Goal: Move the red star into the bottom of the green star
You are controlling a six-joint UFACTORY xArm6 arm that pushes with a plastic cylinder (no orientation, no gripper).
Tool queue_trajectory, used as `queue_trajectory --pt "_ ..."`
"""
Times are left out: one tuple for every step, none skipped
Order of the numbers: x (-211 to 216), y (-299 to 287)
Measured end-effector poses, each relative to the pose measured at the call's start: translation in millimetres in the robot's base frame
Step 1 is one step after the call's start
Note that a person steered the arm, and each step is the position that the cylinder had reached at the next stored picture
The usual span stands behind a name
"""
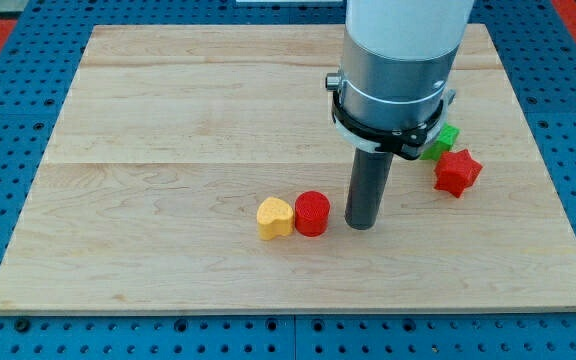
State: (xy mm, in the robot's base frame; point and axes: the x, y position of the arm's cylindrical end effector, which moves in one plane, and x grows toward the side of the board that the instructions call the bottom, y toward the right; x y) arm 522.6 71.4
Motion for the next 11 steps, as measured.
queue_trajectory --pt "0 0" --pt "0 3" --pt "1 55" --pt "1 92" --pt "-4 114" --pt "-25 122" --pt "-32 122" --pt "-34 117" --pt "-38 110" --pt "-44 110" --pt "-42 151"
